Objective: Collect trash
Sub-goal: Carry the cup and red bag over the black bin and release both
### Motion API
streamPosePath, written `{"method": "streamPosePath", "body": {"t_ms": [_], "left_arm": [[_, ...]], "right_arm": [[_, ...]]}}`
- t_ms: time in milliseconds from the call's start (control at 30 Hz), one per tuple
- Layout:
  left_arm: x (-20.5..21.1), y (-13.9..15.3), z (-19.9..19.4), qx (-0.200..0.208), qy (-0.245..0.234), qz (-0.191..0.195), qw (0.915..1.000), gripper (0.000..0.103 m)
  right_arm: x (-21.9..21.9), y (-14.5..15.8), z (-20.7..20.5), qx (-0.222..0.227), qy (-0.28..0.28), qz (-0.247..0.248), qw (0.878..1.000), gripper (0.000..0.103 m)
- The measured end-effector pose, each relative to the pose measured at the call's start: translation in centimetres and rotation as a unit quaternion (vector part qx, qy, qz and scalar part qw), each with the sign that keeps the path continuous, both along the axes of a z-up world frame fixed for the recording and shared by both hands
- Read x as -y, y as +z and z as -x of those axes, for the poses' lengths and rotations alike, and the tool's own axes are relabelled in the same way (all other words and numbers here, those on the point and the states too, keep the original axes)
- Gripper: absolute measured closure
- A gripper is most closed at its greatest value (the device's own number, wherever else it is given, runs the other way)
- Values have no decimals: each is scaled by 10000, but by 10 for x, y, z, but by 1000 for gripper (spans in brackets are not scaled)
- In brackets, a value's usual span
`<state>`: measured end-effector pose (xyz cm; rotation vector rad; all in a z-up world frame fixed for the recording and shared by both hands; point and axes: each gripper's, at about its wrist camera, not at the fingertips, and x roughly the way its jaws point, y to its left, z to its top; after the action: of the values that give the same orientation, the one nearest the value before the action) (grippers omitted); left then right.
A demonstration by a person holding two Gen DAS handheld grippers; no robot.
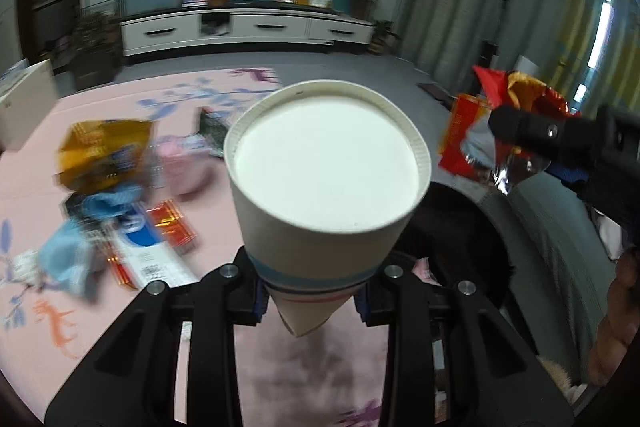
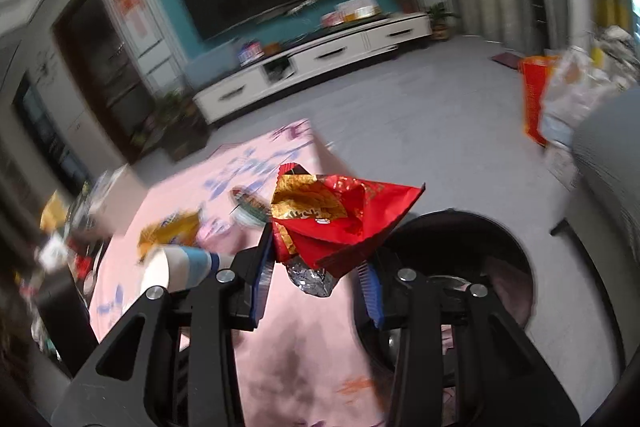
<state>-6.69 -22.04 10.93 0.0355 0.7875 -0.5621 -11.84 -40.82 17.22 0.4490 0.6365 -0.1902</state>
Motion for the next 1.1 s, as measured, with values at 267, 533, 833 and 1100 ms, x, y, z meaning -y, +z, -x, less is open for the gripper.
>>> {"method": "streamPosePath", "body": {"t_ms": [267,533,833,1100], "left_arm": [[91,-24,6,-507,-903,130,9945,70],[146,-71,-7,-1250,-1347,10,9830,70],[150,-84,-15,-1347,-1337,60,9818,29],[93,-48,-20,-963,-884,352,9908,11]], "right_arm": [[79,-29,21,-292,-1079,-720,9911,61],[122,-75,15,-900,-1802,-1433,9690,61],[122,-79,19,-1022,-2012,-1509,9624,35],[102,-65,10,-884,-1831,-1276,9708,23]]}}
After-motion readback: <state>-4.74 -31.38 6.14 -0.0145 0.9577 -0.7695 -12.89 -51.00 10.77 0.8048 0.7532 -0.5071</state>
